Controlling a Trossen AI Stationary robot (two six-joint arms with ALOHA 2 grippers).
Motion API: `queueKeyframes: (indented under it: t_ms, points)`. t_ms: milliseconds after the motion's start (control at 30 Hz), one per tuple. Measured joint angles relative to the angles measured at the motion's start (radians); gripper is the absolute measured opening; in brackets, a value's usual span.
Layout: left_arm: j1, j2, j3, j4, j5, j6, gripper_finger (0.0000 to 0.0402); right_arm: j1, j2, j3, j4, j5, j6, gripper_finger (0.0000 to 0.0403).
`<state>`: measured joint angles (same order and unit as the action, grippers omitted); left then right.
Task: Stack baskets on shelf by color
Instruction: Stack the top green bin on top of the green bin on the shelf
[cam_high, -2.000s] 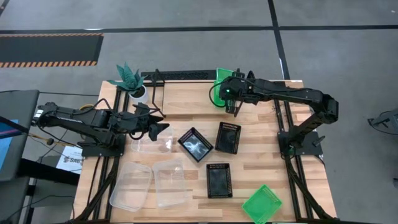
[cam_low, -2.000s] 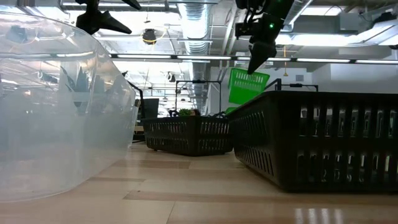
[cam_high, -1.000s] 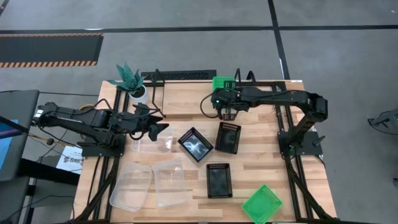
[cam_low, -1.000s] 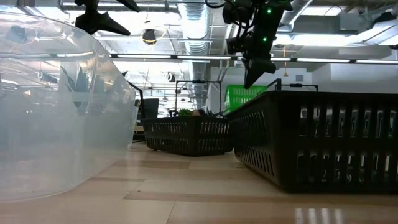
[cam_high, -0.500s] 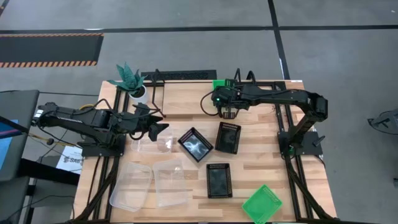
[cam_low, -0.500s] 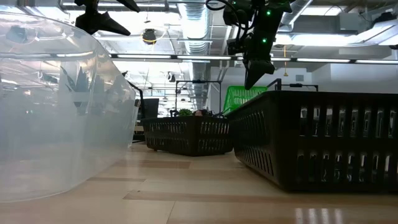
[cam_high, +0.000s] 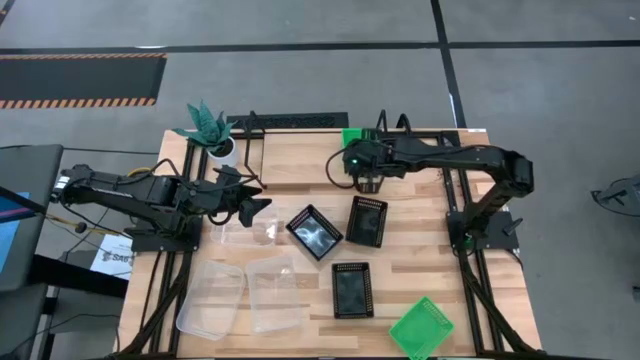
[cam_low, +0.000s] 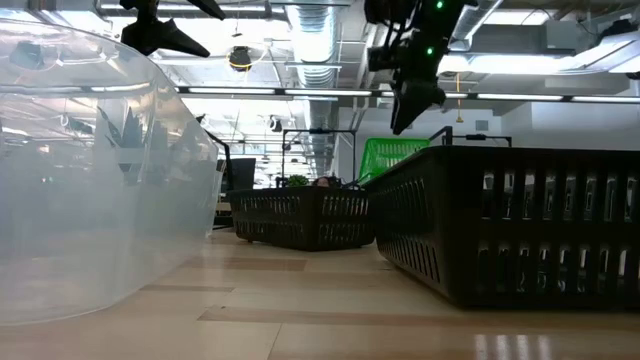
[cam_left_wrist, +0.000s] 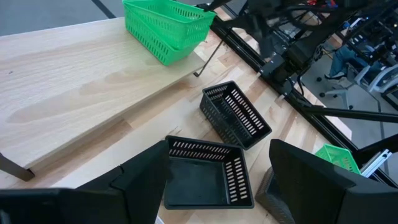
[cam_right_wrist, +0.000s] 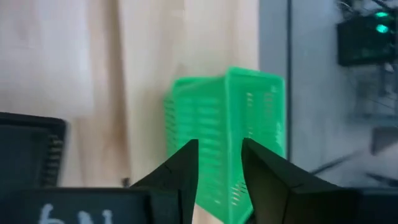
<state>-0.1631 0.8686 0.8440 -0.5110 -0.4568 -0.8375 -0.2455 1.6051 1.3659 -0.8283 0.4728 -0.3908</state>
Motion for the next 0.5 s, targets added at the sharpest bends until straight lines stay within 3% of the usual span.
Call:
queueKeyframes:
  t_ms: [133, 500]
  points:
    - [0.0, 0.0, 0.0, 0.0, 0.0, 0.0, 0.0265, -0.02, -0.005, 0.0, -0.002, -0.075, 0.0, 0.0156]
    - [0.0, 0.0, 0.0, -0.001, 0.002, -0.001, 0.0265, -0.079, 0.037, -0.001, -0.009, -0.109, -0.019, 0.0155]
